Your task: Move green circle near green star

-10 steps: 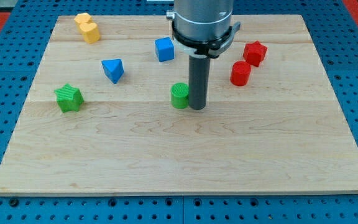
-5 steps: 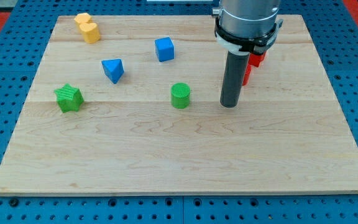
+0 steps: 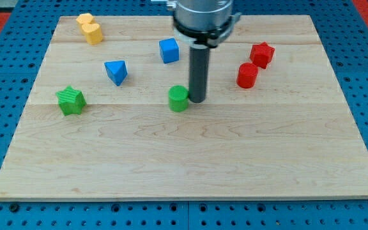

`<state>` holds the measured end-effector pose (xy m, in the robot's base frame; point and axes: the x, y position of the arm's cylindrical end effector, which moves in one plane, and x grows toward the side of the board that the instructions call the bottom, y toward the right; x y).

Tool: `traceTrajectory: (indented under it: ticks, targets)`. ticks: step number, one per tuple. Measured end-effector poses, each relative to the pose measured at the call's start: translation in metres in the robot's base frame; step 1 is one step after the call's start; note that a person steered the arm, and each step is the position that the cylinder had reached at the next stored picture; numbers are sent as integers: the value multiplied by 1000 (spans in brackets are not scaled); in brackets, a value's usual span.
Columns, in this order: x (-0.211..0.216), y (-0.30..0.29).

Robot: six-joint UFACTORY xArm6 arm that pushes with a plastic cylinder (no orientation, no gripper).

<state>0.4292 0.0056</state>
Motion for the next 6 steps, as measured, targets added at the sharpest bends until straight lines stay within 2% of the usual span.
traceTrajectory:
  ticks: [2, 6]
  targets:
    - [0, -81]
    - [0, -82]
